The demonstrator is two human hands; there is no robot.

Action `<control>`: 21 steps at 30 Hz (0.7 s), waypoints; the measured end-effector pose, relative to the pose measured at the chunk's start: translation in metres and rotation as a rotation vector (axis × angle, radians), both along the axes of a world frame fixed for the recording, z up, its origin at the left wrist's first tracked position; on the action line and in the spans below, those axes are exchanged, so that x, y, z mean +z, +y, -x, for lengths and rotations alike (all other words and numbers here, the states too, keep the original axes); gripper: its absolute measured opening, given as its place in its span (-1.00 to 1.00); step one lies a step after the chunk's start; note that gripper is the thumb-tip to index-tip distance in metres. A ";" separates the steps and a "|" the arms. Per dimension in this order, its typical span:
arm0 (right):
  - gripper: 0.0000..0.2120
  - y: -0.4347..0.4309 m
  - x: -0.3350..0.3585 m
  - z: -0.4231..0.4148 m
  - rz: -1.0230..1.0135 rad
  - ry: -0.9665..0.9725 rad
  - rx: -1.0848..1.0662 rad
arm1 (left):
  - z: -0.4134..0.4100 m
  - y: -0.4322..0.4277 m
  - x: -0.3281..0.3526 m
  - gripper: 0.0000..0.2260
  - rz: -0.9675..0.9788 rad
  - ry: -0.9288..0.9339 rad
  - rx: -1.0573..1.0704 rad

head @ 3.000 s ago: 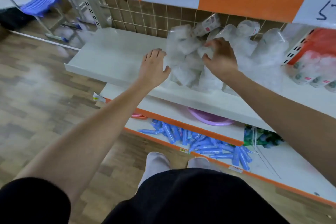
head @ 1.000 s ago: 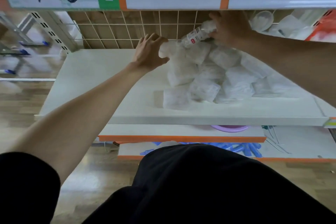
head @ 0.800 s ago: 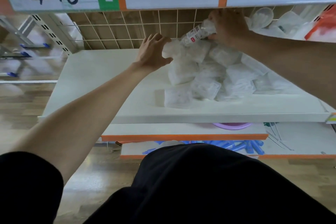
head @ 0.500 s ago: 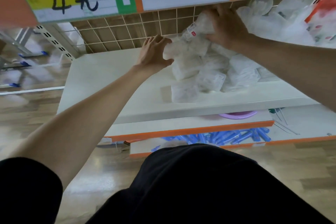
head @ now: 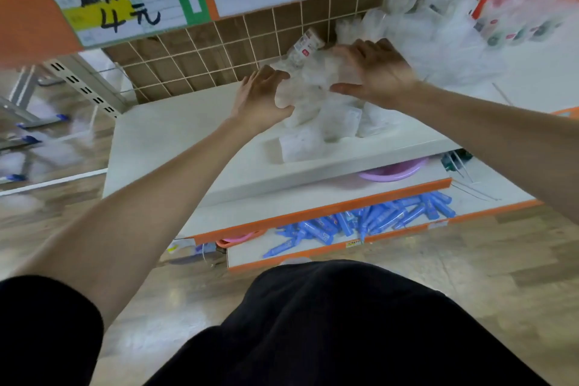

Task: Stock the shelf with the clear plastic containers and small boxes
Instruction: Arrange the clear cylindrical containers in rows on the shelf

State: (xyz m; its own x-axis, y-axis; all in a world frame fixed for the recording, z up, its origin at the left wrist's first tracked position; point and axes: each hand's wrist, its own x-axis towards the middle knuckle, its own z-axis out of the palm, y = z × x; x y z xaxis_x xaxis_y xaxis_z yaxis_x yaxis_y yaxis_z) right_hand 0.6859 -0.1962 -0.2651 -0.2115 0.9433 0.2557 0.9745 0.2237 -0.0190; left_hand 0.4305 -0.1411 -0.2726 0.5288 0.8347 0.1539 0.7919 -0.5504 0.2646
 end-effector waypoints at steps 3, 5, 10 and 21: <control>-0.25 -0.017 0.005 -0.023 -0.038 -0.054 0.024 | -0.021 -0.013 0.009 -0.49 -0.007 -0.020 0.014; -0.26 -0.031 0.010 -0.042 -0.011 -0.060 0.029 | -0.039 -0.024 0.012 -0.49 -0.018 -0.024 0.022; -0.35 -0.068 0.015 -0.099 0.033 0.004 -0.001 | -0.097 -0.059 0.014 -0.51 -0.012 -0.020 0.017; -0.39 -0.143 0.004 -0.237 -0.016 0.066 -0.045 | -0.238 -0.132 0.013 -0.48 0.040 -0.056 -0.039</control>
